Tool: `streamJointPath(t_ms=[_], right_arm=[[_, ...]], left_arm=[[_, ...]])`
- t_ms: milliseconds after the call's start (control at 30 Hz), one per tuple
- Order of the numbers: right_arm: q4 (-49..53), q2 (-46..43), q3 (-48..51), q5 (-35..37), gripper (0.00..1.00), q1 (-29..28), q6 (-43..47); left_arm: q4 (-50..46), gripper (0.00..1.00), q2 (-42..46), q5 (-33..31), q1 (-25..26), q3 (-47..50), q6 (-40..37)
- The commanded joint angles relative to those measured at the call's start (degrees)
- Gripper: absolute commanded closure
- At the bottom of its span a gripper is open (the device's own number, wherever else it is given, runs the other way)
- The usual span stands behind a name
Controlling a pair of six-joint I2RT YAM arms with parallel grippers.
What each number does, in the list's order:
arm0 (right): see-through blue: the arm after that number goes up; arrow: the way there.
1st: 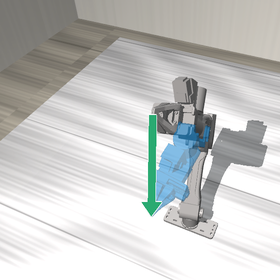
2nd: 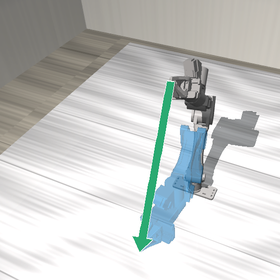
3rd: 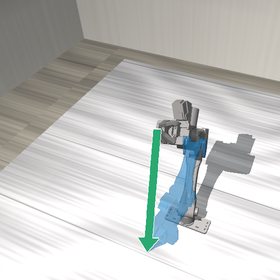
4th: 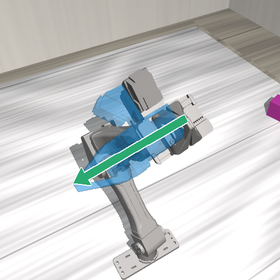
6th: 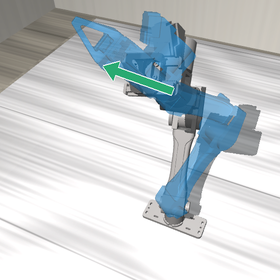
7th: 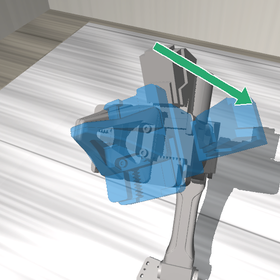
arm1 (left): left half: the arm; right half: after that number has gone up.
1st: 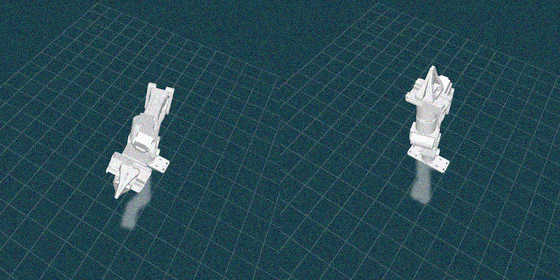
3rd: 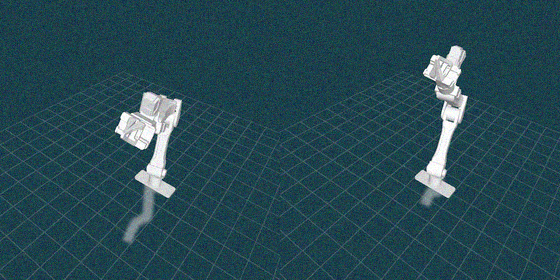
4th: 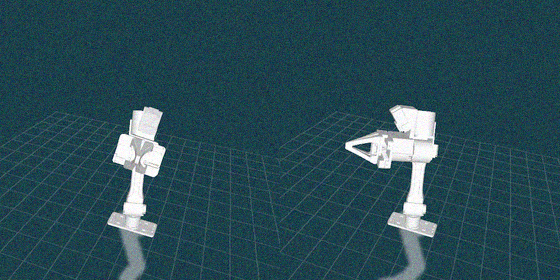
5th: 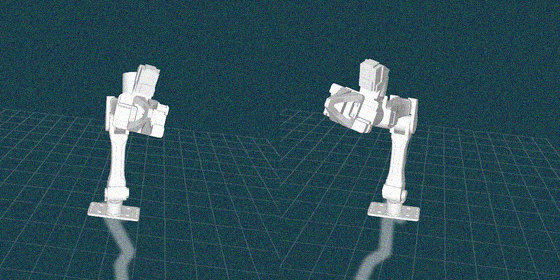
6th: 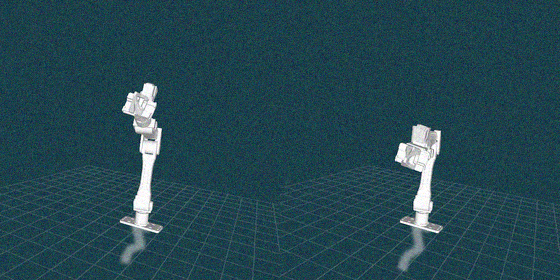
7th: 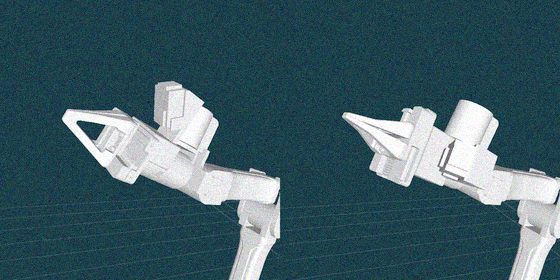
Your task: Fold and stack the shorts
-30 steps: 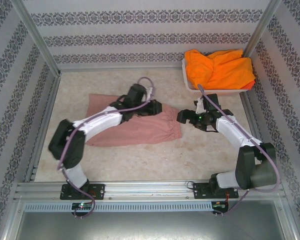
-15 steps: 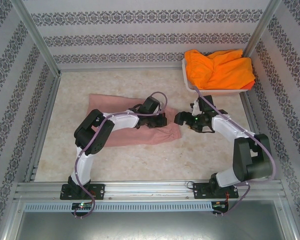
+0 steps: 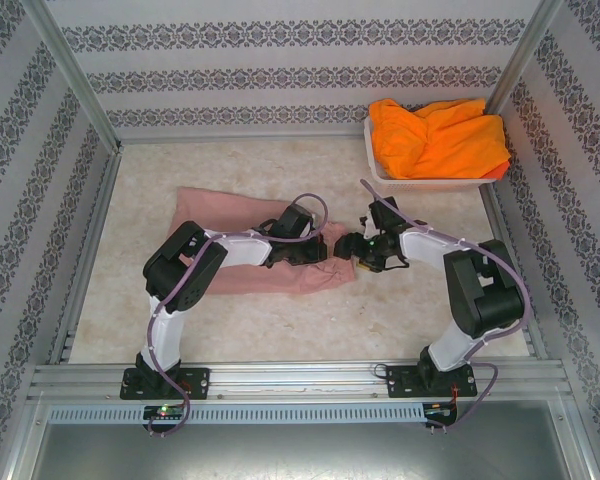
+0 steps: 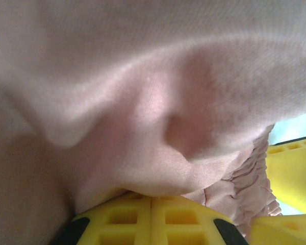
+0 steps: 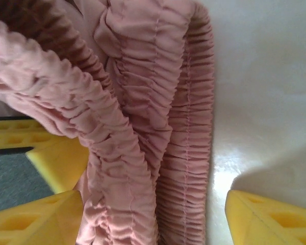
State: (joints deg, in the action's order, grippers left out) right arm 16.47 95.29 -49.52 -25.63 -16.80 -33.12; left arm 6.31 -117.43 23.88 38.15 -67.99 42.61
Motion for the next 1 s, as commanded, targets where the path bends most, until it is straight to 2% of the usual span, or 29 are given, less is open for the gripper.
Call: streamJointPath(t_ms=[0,100,300,433,533,700,833,967], right_arm=[[-1.5,1.9,-1.6,1.6,0.29,-1.2,-2.1],[-2.1,3.4,-2.1,2.1,0.33,-2.0,-2.9],[-3.1,5.3,-2.5,2.8,0.5,-3.4,-5.5],[-1.5,5.8,-4.0,6.0,0.61,-5.7,-6.0],[-0.9,7.0,-4.8,7.8,0.64,-7.0,-6.8],[0.0,9.5,-5.5,10.4,0.81,-8.3,-7.7],[2.0,8.9,-5.8,13.2,0.99,-8.2,-7.1],[7.2,3.6,-6.4,18.1,1.0,-8.0,-4.1]], left_arm=[[-1.2,0.95,0.6,-1.9,-0.4,1.9,0.9],[-0.9,0.95,0.7,-1.9,-0.4,2.3,0.9],[0.5,0.95,0.7,-1.8,-0.4,3.0,1.4],[2.1,0.95,0.7,-1.6,-0.4,3.5,2.2],[3.3,0.95,0.6,-1.4,-0.4,3.6,2.6],[4.7,0.94,1.4,-1.2,-0.4,4.0,2.7],[5.4,0.83,6.6,-1.8,-1.3,4.9,1.6],[3.8,0.62,14.9,-1.8,-4.0,6.1,-0.5]])
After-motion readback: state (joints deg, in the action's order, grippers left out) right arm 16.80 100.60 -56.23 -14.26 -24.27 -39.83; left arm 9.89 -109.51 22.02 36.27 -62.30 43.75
